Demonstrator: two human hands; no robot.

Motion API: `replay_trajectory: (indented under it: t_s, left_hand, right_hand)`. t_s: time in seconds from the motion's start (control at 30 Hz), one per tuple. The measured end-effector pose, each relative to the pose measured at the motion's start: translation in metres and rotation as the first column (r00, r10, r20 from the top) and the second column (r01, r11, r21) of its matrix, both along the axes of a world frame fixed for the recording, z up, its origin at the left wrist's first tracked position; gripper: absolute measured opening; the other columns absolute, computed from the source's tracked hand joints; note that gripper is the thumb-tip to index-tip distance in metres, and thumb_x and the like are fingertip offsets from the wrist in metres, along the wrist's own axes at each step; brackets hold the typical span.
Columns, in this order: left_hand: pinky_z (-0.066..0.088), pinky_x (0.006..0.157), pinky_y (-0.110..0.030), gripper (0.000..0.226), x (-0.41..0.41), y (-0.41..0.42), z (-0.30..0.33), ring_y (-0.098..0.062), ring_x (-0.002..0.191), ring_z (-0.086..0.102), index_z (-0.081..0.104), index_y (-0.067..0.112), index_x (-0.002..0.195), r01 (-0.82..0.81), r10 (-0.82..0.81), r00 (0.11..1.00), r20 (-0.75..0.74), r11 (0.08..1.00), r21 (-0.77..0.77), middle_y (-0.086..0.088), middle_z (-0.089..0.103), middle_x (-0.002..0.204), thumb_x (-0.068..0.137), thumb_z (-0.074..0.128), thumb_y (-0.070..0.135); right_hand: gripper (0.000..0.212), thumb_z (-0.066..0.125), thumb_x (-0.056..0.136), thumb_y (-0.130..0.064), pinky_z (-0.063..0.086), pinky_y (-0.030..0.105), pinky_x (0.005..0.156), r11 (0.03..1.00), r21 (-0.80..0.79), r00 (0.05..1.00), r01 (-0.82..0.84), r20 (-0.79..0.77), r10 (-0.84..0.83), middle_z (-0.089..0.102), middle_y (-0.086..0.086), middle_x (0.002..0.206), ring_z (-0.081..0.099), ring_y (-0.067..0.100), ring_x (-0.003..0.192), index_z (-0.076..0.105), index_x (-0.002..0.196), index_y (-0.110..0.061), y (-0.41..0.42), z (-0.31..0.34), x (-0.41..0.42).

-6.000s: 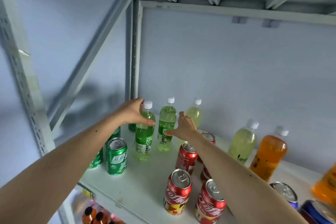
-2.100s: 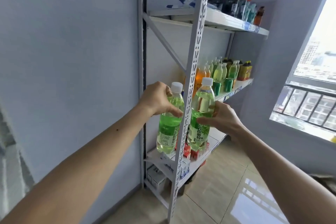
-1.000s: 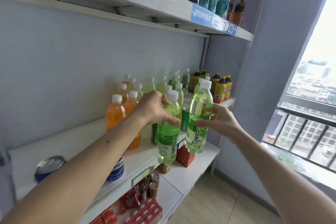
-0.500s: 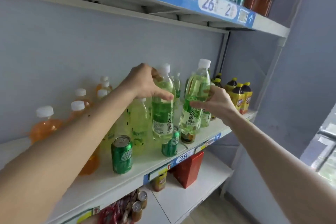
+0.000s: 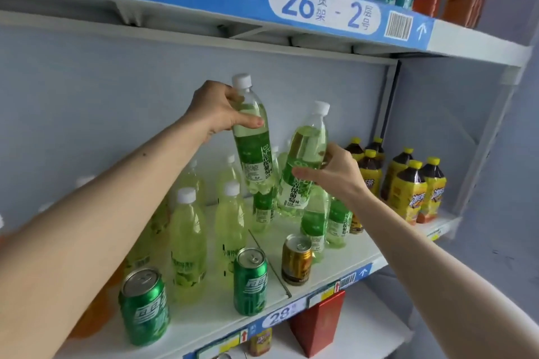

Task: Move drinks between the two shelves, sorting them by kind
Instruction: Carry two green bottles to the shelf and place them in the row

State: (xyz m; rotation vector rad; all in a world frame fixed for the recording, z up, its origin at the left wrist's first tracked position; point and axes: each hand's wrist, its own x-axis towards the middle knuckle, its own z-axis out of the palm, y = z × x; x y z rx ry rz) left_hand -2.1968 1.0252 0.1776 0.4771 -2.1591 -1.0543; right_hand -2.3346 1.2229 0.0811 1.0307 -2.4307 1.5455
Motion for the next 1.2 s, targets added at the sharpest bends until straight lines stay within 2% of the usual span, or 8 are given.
replay_trajectory:
  t_s: [0.33, 0.5, 0.6, 0.7, 0.83, 0.97, 1.07, 1.2]
  left_hand:
    - [0.057, 0.085, -0.038, 0.072, -0.044, -0.03, -0.049, -0.017, 0.098, 0.065, 0.065, 0.014, 0.111, -0.019, 0.021, 0.986, 0.164, 1.0, -0.01, 0.001, 0.067, 0.105, 0.047, 0.095, 0.027]
    - [0.058, 0.081, -0.038, 0.064, -0.06, -0.035, -0.071, -0.017, 0.092, 0.067, 0.068, 0.016, 0.106, -0.024, 0.025, 0.965, 0.262, 1.0, -0.008, 0.001, 0.07, 0.1, 0.048, 0.095, 0.024]
    - [0.058, 0.081, -0.041, 0.065, -0.064, -0.039, -0.08, -0.021, 0.093, 0.067, 0.068, 0.013, 0.108, -0.032, 0.026, 0.951, 0.307, 0.999, 0.015, -0.002, 0.071, 0.099, 0.049, 0.095, 0.02]
    - [0.057, 0.084, -0.045, 0.061, -0.066, -0.041, -0.088, -0.025, 0.095, 0.067, 0.068, 0.01, 0.107, -0.032, 0.019, 0.94, 0.34, 0.999, 0.032, -0.006, 0.071, 0.099, 0.051, 0.094, 0.015]
    - [0.056, 0.087, -0.042, 0.062, -0.071, -0.04, -0.093, -0.023, 0.094, 0.065, 0.062, 0.011, 0.11, -0.04, 0.047, 0.902, 0.43, 0.999, -0.026, -0.006, 0.068, 0.1, 0.056, 0.092, 0.017]
    - [0.054, 0.09, -0.041, 0.058, -0.076, -0.038, -0.096, -0.024, 0.095, 0.063, 0.056, 0.012, 0.106, -0.03, 0.064, 0.852, 0.519, 0.997, -0.073, -0.005, 0.065, 0.102, 0.06, 0.091, 0.018]
    - [0.051, 0.092, -0.039, 0.059, -0.077, -0.039, -0.099, -0.024, 0.098, 0.061, 0.054, 0.014, 0.107, -0.029, 0.052, 0.831, 0.553, 0.998, -0.05, -0.004, 0.064, 0.104, 0.06, 0.09, 0.016]
    - [0.048, 0.093, -0.038, 0.066, -0.079, -0.042, -0.104, -0.025, 0.103, 0.06, 0.057, 0.01, 0.114, 0.008, 0.011, 0.808, 0.59, 1.0, -0.03, -0.004, 0.065, 0.108, 0.057, 0.091, 0.014]
  right_hand:
    - [0.057, 0.09, 0.061, -0.035, 0.048, 0.016, 0.062, 0.992, 0.106, 0.998, -0.063, 0.009, 0.062, 0.068, -0.008, 0.09, 0.064, 0.004, 0.077, 0.057, 0.106, -0.02, -0.023, -0.034, -0.022]
    - [0.071, 0.087, 0.058, -0.049, 0.058, 0.035, 0.074, 0.985, 0.172, 0.998, -0.016, -0.064, 0.027, 0.069, -0.002, 0.093, 0.066, 0.016, 0.081, 0.059, 0.112, -0.012, -0.031, -0.048, -0.022]
    - [0.073, 0.085, 0.055, -0.055, 0.058, 0.038, 0.073, 0.987, 0.163, 0.996, 0.002, -0.092, 0.013, 0.069, -0.003, 0.094, 0.066, 0.016, 0.082, 0.058, 0.111, -0.015, -0.037, -0.054, -0.019]
    - [0.073, 0.085, 0.057, -0.053, 0.059, 0.036, 0.07, 0.986, 0.167, 0.996, -0.008, -0.084, 0.022, 0.069, -0.002, 0.094, 0.066, 0.016, 0.08, 0.056, 0.112, -0.014, -0.044, -0.059, -0.014]
    - [0.072, 0.086, 0.065, -0.043, 0.052, 0.022, 0.064, 0.976, 0.216, 0.999, -0.006, -0.045, 0.016, 0.066, 0.001, 0.101, 0.063, 0.015, 0.084, 0.052, 0.118, -0.01, -0.054, -0.069, -0.008]
    - [0.07, 0.085, 0.07, -0.036, 0.053, 0.026, 0.073, 0.962, 0.273, 1.0, -0.005, 0.004, 0.004, 0.063, 0.005, 0.109, 0.059, 0.018, 0.088, 0.046, 0.121, -0.007, -0.061, -0.084, -0.003]
    - [0.078, 0.084, 0.071, -0.035, 0.053, 0.029, 0.084, 0.95, 0.312, 0.999, -0.018, 0.049, 0.003, 0.061, 0.009, 0.118, 0.059, 0.022, 0.101, 0.043, 0.129, -0.004, -0.063, -0.093, 0.0]
    - [0.071, 0.086, 0.068, -0.033, 0.055, 0.034, 0.089, 0.942, 0.334, 0.992, -0.038, 0.125, -0.005, 0.061, 0.007, 0.115, 0.061, 0.022, 0.101, 0.047, 0.121, -0.007, -0.065, -0.102, 0.001]
